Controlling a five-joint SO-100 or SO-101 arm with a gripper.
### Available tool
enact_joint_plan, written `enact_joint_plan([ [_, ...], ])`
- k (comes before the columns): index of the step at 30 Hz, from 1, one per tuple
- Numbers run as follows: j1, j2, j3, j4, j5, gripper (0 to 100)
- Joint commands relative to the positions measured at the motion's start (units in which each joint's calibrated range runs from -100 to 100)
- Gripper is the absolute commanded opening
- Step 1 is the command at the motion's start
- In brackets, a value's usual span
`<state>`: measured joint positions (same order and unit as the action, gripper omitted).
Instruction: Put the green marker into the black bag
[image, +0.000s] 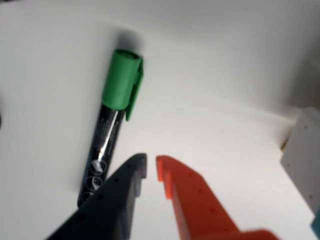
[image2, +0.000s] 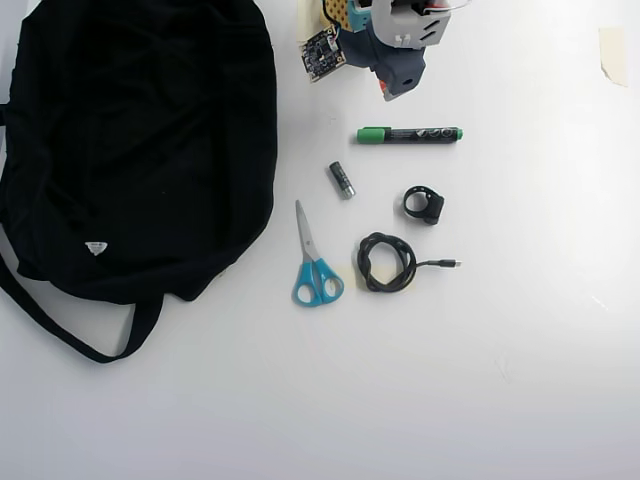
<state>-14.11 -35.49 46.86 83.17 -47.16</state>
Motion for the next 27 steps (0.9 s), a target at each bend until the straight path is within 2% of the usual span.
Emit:
enact_joint_plan([
  [1,-1.1,1.5,-3.2,-2.4,-12.3,2],
  [11,-3.7,19.4,-18.0,-1.9,-15.2,2],
  [19,-7.4,21.2,-19.1,-2.3,-20.1,3],
  [27,-8.6,21.2,-16.5,-2.5,-21.4,21],
])
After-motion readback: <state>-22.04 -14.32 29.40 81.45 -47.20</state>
